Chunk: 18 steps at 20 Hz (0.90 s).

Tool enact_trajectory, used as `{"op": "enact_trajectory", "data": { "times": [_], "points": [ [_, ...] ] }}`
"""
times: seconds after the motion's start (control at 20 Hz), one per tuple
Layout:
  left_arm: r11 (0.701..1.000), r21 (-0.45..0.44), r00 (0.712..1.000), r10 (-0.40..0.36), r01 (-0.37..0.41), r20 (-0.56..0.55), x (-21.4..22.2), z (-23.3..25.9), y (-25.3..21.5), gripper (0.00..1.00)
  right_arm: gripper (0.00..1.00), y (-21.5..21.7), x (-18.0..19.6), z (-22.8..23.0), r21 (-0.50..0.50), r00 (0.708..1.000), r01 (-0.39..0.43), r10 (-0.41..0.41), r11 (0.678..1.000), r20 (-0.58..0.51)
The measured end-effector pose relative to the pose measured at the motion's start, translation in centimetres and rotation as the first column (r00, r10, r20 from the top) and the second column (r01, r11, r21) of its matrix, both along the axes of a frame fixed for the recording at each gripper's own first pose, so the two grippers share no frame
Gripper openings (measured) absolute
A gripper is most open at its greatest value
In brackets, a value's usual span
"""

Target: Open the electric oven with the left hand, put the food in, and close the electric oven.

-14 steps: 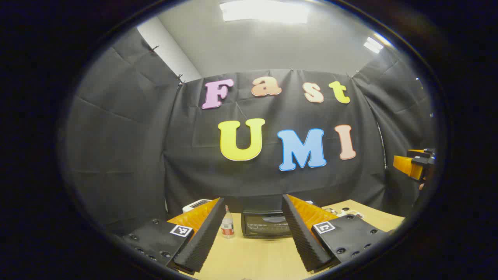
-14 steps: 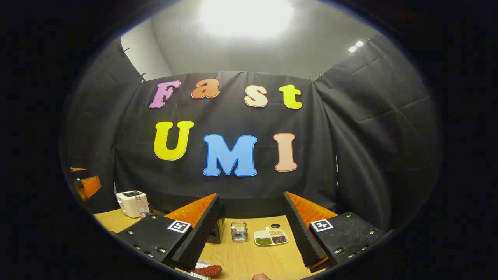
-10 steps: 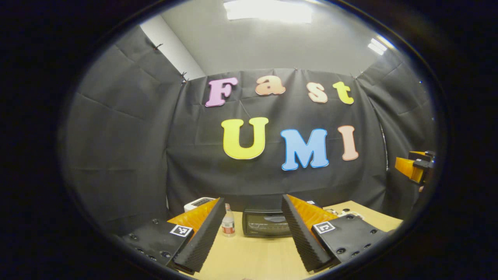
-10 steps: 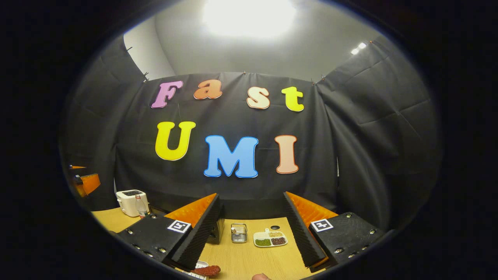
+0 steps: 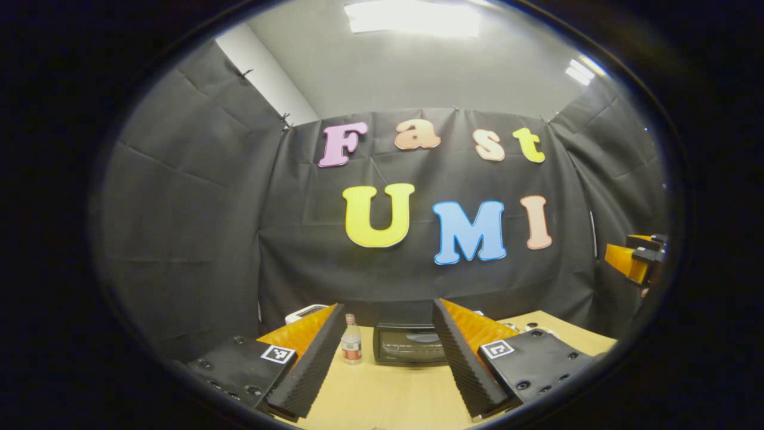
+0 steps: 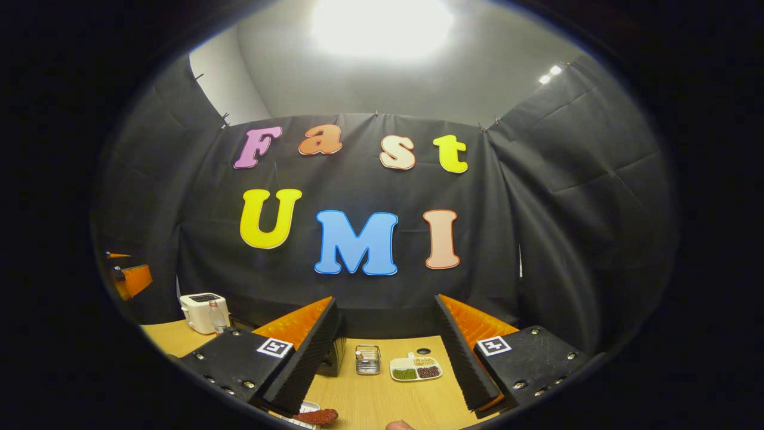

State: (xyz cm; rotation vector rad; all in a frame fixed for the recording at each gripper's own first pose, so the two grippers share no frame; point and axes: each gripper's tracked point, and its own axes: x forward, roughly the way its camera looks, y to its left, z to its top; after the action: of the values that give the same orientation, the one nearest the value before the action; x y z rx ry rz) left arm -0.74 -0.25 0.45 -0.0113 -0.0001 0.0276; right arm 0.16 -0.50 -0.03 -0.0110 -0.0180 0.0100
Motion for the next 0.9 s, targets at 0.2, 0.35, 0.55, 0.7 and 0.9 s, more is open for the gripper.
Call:
{"op": "enact_trajectory", "data": {
  "times": [0.2, 0.35, 0.55, 0.7, 0.9],
  "points": [
    [1.000, 0.004, 1.000, 0.000, 0.000, -0.002, 0.3, -0.2, -1.4, 1.00, 0.96, -0.7, 0.0, -1.3, 0.006, 1.000, -0.005, 0.005, 1.000, -0.018],
    [1.000, 0.020, 1.000, 0.006, -0.006, 0.001, 0.5, -0.2, -2.5, 1.00, 0.96, -1.1, 0.0, -2.1, 0.011, 0.999, -0.024, 0.024, 1.000, -0.021],
    [0.999, 0.046, 1.000, -0.001, 0.000, 0.016, 1.5, -0.2, -3.5, 1.00, 0.96, -2.0, 0.5, -3.1, 0.022, 0.999, -0.027, 0.028, 0.999, -0.036],
    [0.999, 0.047, 1.000, -0.019, 0.018, 0.011, 3.3, -0.8, -4.2, 1.00, 0.96, -2.3, 1.0, -3.0, 0.029, 0.999, -0.018, 0.019, 0.999, -0.036],
    [0.997, 0.037, 0.998, -0.062, 0.062, 0.006, 7.3, -1.7, -5.1, 1.00, 0.96, -2.0, 2.2, -3.2, 0.021, 0.999, 0.012, -0.011, 1.000, -0.041]
  ]
}}
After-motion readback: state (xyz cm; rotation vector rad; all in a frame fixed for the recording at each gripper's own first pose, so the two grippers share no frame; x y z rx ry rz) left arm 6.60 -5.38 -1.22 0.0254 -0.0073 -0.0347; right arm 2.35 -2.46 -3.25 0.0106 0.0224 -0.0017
